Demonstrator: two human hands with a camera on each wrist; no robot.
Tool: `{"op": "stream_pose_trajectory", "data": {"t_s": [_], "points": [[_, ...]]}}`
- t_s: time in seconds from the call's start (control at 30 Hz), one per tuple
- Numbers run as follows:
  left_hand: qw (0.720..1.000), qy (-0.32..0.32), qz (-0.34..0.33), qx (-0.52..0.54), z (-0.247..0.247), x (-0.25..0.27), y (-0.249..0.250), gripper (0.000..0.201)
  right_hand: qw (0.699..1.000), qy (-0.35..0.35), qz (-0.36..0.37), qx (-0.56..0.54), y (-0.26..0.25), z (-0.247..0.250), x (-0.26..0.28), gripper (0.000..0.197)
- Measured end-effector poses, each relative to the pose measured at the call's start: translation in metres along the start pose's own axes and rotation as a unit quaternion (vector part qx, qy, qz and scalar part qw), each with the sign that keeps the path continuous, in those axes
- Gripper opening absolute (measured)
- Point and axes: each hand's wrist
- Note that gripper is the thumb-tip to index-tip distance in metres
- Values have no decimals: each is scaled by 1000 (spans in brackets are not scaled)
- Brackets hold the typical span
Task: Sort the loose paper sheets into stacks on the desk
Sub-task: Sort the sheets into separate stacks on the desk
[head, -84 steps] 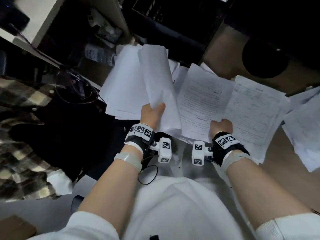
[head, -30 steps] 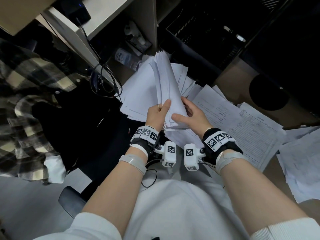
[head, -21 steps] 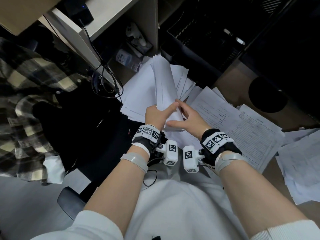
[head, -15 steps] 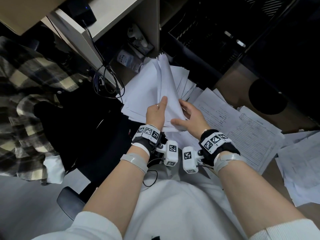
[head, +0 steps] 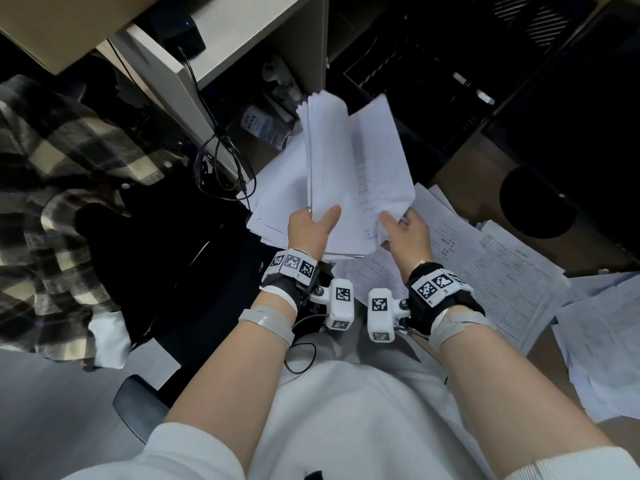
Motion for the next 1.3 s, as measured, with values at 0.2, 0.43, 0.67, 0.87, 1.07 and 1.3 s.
{"op": "stream_pose_trajectory", "data": {"t_s": [0.2, 0.43, 0.67, 0.87, 1.07, 1.3], "points": [[998, -58, 20, 0, 14, 0, -3, 5, 993, 42, -109, -13, 5, 16, -9, 23], [994, 83, -10, -69, 31, -11, -19, 14, 980, 103, -128, 110, 35, 13, -14, 26], [989, 124, -18, -82, 49, -18, -24, 8, 972, 111, -182, 102, 62, -2, -30, 27], [986, 138, 2, -90, 60, -21, -24, 6, 983, 57, -173, 24, 62, -39, -50, 32], [985, 135, 20, -107, 61, -21, -16, 7, 983, 28, -180, 7, 53, -62, -72, 37], [990, -11, 29, -139, -30, -18, -23, 21, 951, 187, -239, 54, 91, 38, -50, 39]]}}
Point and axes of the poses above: each hand's wrist, its own x-axis away from the middle knuckle, its own z-axis out of the back of the hand, y = z × x, and after that the axes turned 3 degrees about z, right-handed
